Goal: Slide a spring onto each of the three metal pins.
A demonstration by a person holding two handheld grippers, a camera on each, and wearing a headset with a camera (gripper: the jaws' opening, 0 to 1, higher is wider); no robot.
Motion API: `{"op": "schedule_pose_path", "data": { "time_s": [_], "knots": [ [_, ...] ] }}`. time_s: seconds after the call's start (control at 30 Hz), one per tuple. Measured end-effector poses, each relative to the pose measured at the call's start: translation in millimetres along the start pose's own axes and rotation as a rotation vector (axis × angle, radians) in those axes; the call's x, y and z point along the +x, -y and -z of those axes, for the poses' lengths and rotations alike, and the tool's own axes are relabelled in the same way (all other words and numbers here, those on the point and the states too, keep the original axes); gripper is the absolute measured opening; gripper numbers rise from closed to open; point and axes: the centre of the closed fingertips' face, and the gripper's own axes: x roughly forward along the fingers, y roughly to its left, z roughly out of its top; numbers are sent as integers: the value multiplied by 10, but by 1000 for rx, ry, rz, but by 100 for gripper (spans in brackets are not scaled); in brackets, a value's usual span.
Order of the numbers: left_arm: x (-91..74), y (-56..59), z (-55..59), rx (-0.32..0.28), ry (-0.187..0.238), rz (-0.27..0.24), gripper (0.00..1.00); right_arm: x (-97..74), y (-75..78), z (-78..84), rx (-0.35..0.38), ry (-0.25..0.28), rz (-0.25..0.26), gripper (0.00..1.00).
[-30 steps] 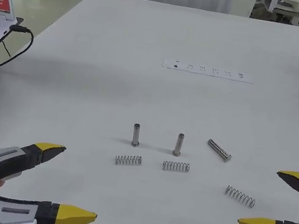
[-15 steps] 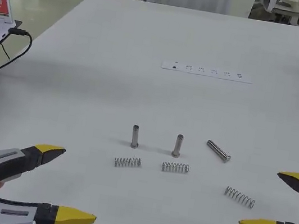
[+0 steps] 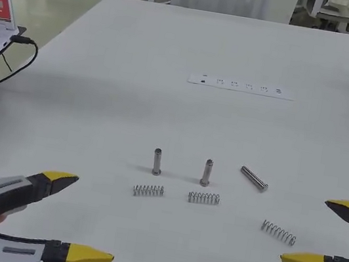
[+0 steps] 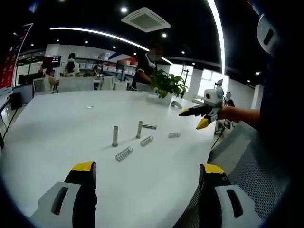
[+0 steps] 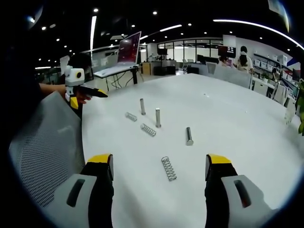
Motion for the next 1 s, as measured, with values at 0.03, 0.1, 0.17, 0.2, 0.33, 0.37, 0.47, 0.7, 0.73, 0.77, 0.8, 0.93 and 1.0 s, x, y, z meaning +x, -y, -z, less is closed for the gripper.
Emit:
{"op": "schedule_pose_path", "data": {
  "time_s": [0.03,0.1,0.17,0.2,0.33,0.37,0.47,0.7,0.73,0.77,0.8,0.93,1.0],
  "knots": [
    [-2,-1,0,0,1,-1,86,10,1,-11,-3,0,-2,79],
    [-5,-5,-4,-1,4,-3,86,37,7,-33,-9,-1,-7,79],
    [-9,-12,-9,-1,7,-4,86,64,22,-57,-17,-5,-9,79],
    [-10,-14,-8,-1,7,-5,86,76,32,-67,-22,-5,-8,79],
    [-11,-20,-3,-2,9,-7,86,132,65,-113,-35,-8,-10,79],
    [-11,-21,-3,-3,9,-8,86,153,73,-133,-39,-6,-12,79],
    [-11,-23,-6,-3,11,-9,86,206,89,-166,-44,-5,-15,78],
    [-17,-36,-6,-4,11,-16,86,318,131,-224,-53,-7,-26,78],
    [-18,-36,-6,-4,12,-16,86,336,148,-237,-53,-8,-25,77],
    [-17,-36,-7,-5,12,-16,85,347,161,-244,-54,-10,-23,77],
    [-16,-36,-6,-5,11,-16,85,361,177,-260,-56,-9,-23,77],
    [-15,-38,-7,-4,11,-17,85,413,219,-316,-63,-8,-22,76],
    [-15,-39,-11,-5,13,-17,85,444,248,-340,-68,-10,-19,75]
  ]
}}
